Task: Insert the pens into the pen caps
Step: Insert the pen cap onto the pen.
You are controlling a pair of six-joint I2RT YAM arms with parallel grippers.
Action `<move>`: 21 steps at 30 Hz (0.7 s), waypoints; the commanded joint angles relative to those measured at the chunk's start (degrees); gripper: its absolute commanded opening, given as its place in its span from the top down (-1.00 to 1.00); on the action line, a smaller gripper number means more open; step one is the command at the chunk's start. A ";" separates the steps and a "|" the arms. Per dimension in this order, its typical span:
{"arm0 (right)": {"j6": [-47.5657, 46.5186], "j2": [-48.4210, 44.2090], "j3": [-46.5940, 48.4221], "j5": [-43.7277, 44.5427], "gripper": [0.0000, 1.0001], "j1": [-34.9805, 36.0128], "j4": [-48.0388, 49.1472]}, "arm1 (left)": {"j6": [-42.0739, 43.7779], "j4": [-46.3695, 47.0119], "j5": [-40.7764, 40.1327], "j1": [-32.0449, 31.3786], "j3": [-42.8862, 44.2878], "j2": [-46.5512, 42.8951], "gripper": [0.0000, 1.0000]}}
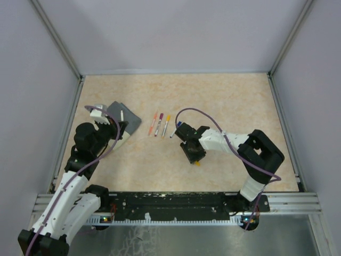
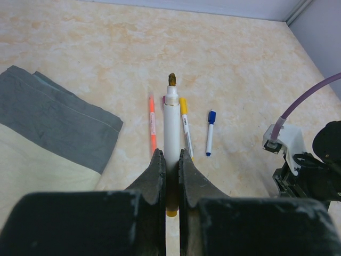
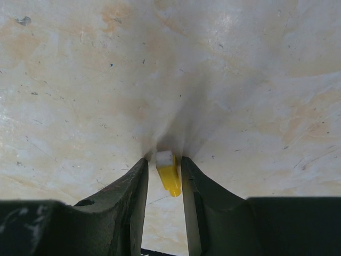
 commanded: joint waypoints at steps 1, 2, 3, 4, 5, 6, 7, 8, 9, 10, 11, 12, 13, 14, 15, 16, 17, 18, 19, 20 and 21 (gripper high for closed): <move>-2.05 1.98 -1.26 -0.69 0.38 -0.24 -3.24 | 0.71 2.27 0.53 0.37 0.12 0.09 1.00; -2.17 2.11 -1.36 -0.79 0.43 -0.24 -3.08 | 0.71 2.26 0.55 0.39 0.14 0.11 1.00; -2.34 2.23 -1.38 -0.81 0.49 -0.24 -3.09 | 0.70 2.28 0.55 0.34 0.14 0.14 1.00; -2.49 2.44 -1.30 -0.92 0.52 -0.24 -3.15 | 0.71 2.26 0.61 0.32 0.14 0.19 1.00; -2.54 2.63 -1.32 -0.97 0.53 -0.30 -3.20 | 0.76 2.26 0.63 0.36 0.14 0.19 1.00; -2.63 2.75 -1.28 -0.99 0.54 -0.34 -3.28 | 0.80 2.28 0.55 0.39 0.12 0.19 1.00; -2.76 2.77 -1.28 -1.05 0.54 -0.33 -3.39 | 0.75 2.26 0.60 0.37 0.14 0.19 1.00; -2.73 2.73 -1.29 -1.08 0.54 -0.40 -3.48 | 0.82 2.22 0.61 0.39 0.19 0.19 1.00; -2.73 2.70 -1.28 -1.18 0.54 -0.46 -3.64 | 0.80 2.20 0.60 0.39 0.15 0.19 1.00; -2.73 2.57 -1.28 -1.32 0.49 -0.48 -3.72 | 0.74 2.19 0.51 0.39 0.11 0.19 1.00; -2.73 2.46 -1.15 -1.42 0.44 -0.55 -3.85 | 0.70 2.17 0.46 0.39 0.14 0.19 1.00; -2.68 2.35 -1.04 -1.43 0.41 -0.63 -4.01 | 0.70 2.17 0.42 0.39 0.14 0.19 1.00; -2.64 2.26 -0.96 -1.50 0.39 -0.61 -4.18 | 0.81 2.18 0.53 0.39 0.14 0.24 1.00; -2.64 2.20 -0.91 -1.68 0.38 -0.60 -4.45 | 0.72 2.19 0.58 0.39 0.14 0.32 1.00; -2.59 2.10 -0.78 -1.71 0.37 -0.67 -4.58 | 0.71 2.25 0.55 0.39 0.12 0.36 1.00; -2.56 2.08 -0.75 -1.70 0.37 -0.67 -4.61 | 0.70 2.29 0.52 0.39 0.14 0.33 1.00; -2.47 1.96 -0.68 -1.76 0.37 -0.68 -4.67 | 0.74 2.27 0.53 0.39 0.13 0.36 1.00; -2.46 1.90 -0.77 -1.71 0.37 -0.68 -4.60 | 0.70 2.32 0.60 0.39 0.14 0.37 1.00; -2.46 1.90 -0.82 -1.76 0.38 -0.76 -4.57 | 0.70 2.39 0.63 0.39 0.14 0.37 1.00; -2.46 2.02 -0.86 -1.80 0.39 -0.85 -4.39 | 0.74 2.35 0.63 0.39 0.14 0.45 1.00; -2.54 2.18 -0.93 -1.85 0.42 -0.92 -4.26 | 0.71 2.42 0.69 0.39 0.14 0.53 1.00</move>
